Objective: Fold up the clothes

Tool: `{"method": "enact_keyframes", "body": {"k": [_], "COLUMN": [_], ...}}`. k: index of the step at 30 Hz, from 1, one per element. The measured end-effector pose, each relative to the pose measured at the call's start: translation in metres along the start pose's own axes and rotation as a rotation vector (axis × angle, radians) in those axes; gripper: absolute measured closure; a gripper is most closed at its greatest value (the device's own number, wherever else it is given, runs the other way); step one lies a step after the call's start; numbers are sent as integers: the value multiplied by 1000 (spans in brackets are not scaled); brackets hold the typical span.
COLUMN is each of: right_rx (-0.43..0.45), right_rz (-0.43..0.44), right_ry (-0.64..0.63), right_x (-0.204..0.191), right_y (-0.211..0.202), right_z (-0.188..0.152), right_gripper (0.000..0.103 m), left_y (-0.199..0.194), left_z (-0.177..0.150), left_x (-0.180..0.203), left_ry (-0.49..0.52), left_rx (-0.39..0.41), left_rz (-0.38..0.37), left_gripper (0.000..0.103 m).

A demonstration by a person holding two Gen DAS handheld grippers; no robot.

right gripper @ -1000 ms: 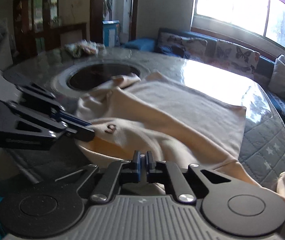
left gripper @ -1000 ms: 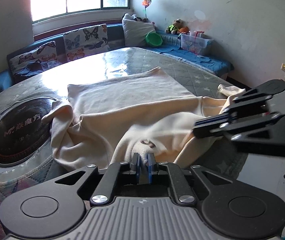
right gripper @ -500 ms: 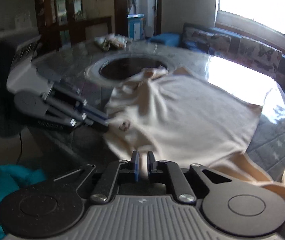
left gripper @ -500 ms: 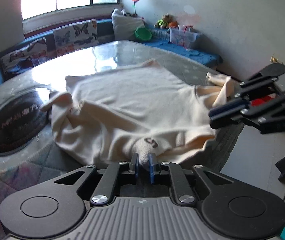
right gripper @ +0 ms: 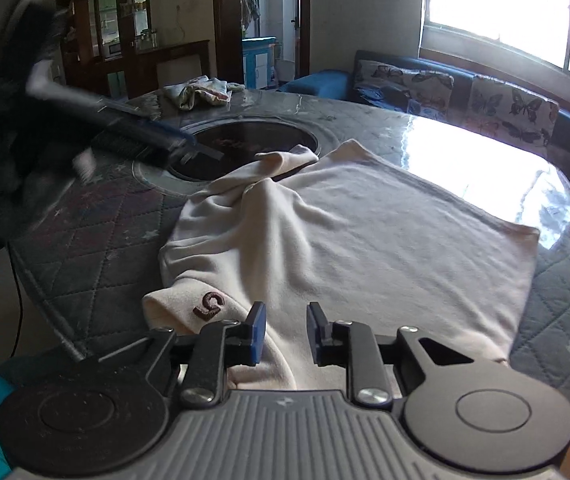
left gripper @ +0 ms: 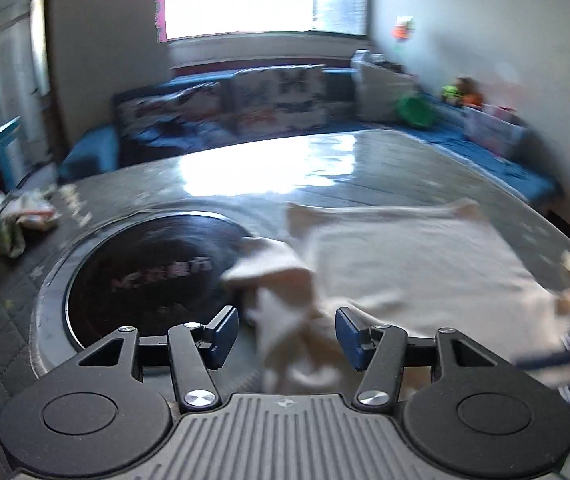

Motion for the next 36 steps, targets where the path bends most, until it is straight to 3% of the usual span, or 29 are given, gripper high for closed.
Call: {"method": "enact_keyframes", "body": {"k": [8,12,15,19,22,25,36], "right_rx": [-15,-19,-22,-21,-20,-21,-24], "right_rz": [21,33,37,39,36,30,0], "right_ry": [32,45,45,47,43,40,13], "right_x": [3,6,8,7,7,6,-1], "right_y": [16,20,24,24,25,24,23], "right_z": [-5,-4,-3,-3,-3,-3,1], "right_gripper": [73,72,71,69,67,66,64], "left_y": [42,58,72,83,80,68,-15], "left_z": [21,26,26,23,22,21,-8], "left_x": [-64,-75,-77,-76,-77,-84,-136], "left_ry": [-266,-317,-341,-355,-360,-376,-361], "left_rx": [-15,-30,-57,-71,-44,-8,124], "left_rz": [-1,-16,-15,-29,-30,3,254], "left_gripper": [46,48,57,83,94,97,97]}}
Point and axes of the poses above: each gripper's, at about its wrist camera, not at the fingertips, and y roughly the way its jaws point, x to its right, z to its top, the point moved 2 cm from there along y, roughly the way its jaws point, and after that the axes turned 14 degrees about -z, right-handed, at the moved point
